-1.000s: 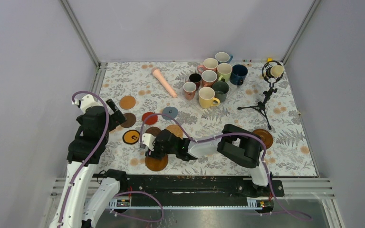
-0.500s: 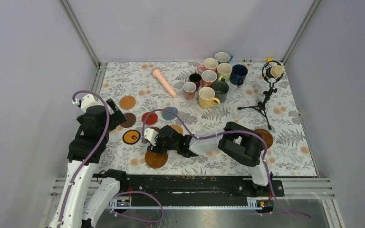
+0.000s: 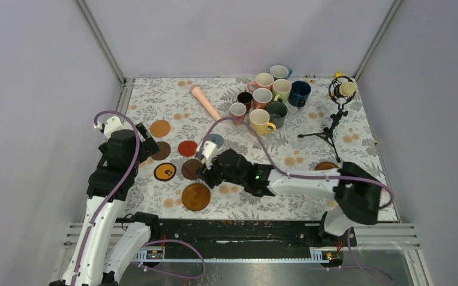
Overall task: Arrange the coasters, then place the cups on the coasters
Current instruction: Move the coaster to the center of the board.
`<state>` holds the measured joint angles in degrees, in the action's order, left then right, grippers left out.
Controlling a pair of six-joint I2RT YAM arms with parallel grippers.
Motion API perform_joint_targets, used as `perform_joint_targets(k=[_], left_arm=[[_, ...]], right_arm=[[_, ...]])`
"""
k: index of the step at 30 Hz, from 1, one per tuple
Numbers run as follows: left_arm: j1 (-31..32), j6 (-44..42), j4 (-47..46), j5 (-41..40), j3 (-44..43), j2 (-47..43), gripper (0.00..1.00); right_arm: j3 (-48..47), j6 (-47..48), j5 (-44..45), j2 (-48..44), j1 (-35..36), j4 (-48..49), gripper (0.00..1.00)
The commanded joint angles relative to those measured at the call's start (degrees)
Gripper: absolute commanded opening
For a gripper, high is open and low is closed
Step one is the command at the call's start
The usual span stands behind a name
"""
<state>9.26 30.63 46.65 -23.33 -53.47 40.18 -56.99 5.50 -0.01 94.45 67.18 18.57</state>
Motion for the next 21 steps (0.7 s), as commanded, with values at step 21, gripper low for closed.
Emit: perform_joint_targets(k=[21], left_arm=[[2.52,-1.20,-4.17,8.49,-0.89,2.23,0.99]], right_arm=[[21.87,-55.42,48.53,-38.22,-29.74,-53.42,0.74]])
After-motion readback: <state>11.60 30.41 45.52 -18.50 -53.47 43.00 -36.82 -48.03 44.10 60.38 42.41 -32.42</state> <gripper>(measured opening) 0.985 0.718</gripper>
